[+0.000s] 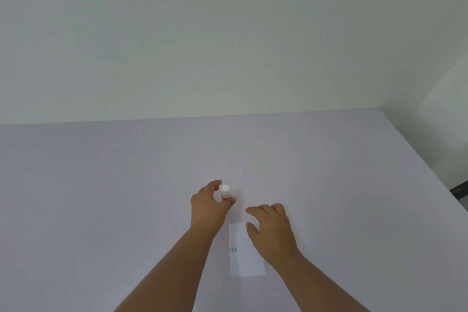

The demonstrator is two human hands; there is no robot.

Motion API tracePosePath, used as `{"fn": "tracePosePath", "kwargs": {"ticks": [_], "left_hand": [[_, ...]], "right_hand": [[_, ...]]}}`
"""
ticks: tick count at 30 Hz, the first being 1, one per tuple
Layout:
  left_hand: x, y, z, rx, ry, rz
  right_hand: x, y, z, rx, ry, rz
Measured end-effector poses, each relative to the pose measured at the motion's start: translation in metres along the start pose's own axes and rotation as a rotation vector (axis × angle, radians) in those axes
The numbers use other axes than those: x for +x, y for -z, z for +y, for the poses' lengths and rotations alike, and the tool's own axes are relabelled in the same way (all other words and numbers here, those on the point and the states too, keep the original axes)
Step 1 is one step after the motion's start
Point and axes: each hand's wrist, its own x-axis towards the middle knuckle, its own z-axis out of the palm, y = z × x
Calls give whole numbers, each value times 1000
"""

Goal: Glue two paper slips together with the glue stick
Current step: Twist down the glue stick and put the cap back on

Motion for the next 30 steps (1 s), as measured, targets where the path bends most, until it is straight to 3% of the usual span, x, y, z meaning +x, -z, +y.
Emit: {"fn": "tracePosePath", "kwargs": {"ticks": [8,13,16,18,23,28,30], "left_hand": [[-2,4,5,-164,67,-63],[-9,19,15,-480,155,-226],[-13,27,17,-535,165,-247],[-16,31,18,-555,171,-258],[-32,33,22,-569,165,-286],[-43,40,25,-537,140,-283],[-47,42,28,-526,131,-290]], "right_hand": [[19,-4,-6,287,-239,-82],[20,19,-17,882,-502,-252],[14,31,-19,1132,-511,-303],[7,34,-23,1156,-474,-281],[-9,34,-33,937,-422,-136],[-19,49,-37,1303,-497,-315],[-23,51,-40,1227,-448,-249]]}}
